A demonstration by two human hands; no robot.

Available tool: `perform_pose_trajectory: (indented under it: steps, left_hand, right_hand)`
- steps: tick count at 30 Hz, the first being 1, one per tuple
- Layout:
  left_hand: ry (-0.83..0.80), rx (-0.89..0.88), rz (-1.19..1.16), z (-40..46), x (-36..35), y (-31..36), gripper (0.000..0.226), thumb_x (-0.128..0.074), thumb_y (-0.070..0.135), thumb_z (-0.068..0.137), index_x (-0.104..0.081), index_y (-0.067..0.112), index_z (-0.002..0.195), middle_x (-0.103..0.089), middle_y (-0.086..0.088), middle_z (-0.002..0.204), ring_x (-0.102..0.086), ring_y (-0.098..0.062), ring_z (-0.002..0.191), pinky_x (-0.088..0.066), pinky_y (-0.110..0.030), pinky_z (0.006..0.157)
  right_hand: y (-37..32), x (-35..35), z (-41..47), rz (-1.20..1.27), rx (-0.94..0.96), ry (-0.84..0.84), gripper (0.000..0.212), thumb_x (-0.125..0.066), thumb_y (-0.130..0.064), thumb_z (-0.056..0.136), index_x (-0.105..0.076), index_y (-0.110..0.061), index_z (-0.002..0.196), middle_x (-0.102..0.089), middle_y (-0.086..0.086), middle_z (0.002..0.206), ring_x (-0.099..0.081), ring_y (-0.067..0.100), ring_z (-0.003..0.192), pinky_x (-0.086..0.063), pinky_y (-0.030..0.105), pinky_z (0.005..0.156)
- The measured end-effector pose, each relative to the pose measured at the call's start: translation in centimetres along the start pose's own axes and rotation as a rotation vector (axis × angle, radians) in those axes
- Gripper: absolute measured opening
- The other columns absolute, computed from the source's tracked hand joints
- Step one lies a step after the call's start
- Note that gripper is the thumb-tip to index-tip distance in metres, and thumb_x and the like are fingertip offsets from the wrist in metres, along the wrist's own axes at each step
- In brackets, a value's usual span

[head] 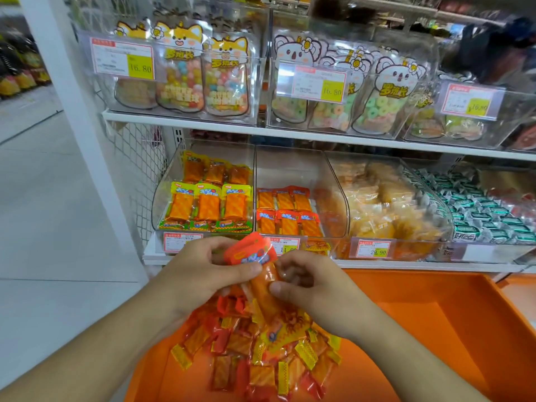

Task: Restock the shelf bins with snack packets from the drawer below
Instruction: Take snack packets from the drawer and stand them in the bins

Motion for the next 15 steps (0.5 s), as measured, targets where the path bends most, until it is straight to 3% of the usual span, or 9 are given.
perform_pose_trajectory:
  steps: [3,5,9,11,15]
  left_hand:
    - [-0.082,-0.038,-0.103,-0.4,-1.1,-0.1,0.041,-0.090,0.014,0.070,-0.079,0.016,0.110,-0.080,-0.007,0.103,-0.076,-0.017,0.089,-0.058,-0.025,0.071]
    - [-0.086,-0.079,-0.070,-0.6,-1.4,0.0,0.040,-0.083,0.012,0.077,-0.077,0.019,0.116,-0.079,-0.004,0.110,-0.075,-0.018,0.104,-0.060,-0.028,0.086]
    - [-0.063,-0.066,0.003,-0.8,-1.8,-0.2,0.036,-0.078,0.016,0.089,-0.075,0.039,0.116,-0.080,0.001,0.109,-0.075,-0.018,0.104,-0.059,-0.042,0.092]
    - [-0.057,-0.042,0.007,-0.9,-1.8,-0.2,0.030,-0.074,0.014,0.093,-0.076,0.039,0.110,-0.080,0.001,0.106,-0.077,-0.020,0.100,-0.061,-0.044,0.086]
    - [-0.045,-0.047,0.005,-0.9,-1.8,-0.1,0.026,-0.071,0.017,0.096,-0.077,0.038,0.108,-0.080,0.004,0.107,-0.076,-0.015,0.101,-0.057,-0.042,0.092]
  right_hand:
    - [0.5,0.1,-0.2,0.201,-0.038,0.066,0.020,-0.078,-0.019,0.093,-0.062,-0.007,0.092,-0.041,0.004,0.071,-0.035,0.017,0.067,-0.030,0.030,0.059]
    - [1.0,0.1,-0.4,0.295,-0.079,0.097,0.025,-0.076,-0.022,0.095,-0.059,-0.005,0.087,-0.033,0.004,0.069,-0.030,0.019,0.068,-0.025,0.031,0.058]
    - [1.8,-0.4,-0.6,0.405,-0.147,0.147,0.031,-0.077,-0.031,0.093,-0.061,-0.007,0.081,-0.029,0.001,0.065,-0.025,0.021,0.065,-0.021,0.035,0.058]
    - [1.7,-0.6,-0.7,0.398,-0.160,0.141,0.029,-0.076,-0.027,0.095,-0.062,-0.014,0.074,-0.031,-0.002,0.061,-0.028,0.015,0.058,-0.022,0.028,0.053]
    - [0.9,-0.8,-0.4,0.402,-0.150,0.093,0.036,-0.074,-0.026,0.096,-0.057,-0.025,0.064,-0.035,-0.011,0.057,-0.033,0.010,0.055,-0.027,0.024,0.052]
Point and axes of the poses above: each hand's wrist, its own z-axis towards the middle knuckle, its own x-axis out of the back of the hand, y = z × x, the point moved 8 cm from there along z, towards the middle knuckle
